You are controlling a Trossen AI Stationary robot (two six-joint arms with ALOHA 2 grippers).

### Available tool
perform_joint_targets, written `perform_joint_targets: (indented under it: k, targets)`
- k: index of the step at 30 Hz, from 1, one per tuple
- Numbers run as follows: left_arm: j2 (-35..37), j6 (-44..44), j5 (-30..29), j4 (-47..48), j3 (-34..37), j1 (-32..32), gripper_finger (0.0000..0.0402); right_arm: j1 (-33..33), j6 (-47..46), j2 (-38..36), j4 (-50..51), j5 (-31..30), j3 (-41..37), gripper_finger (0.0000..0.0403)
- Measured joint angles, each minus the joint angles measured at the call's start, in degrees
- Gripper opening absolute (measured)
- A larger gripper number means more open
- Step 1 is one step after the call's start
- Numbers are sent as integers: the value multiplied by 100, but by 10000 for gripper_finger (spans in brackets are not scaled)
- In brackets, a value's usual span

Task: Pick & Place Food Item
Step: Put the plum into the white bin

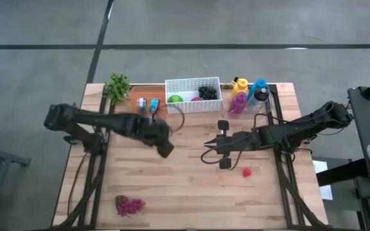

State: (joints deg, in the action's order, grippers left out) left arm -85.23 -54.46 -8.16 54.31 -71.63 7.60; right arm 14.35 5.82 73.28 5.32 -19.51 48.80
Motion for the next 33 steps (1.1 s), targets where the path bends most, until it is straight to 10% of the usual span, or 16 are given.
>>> perform_joint_targets:
  k: [17,33]
  targets:
    - [-87,3089,68,-1624,-390,-2863,210,-15,-286,0,4,-263,0,28]
    - [-1986,4199,180,-3597,-1169,-3767,213,-11,-267,0,31,-922,0,28]
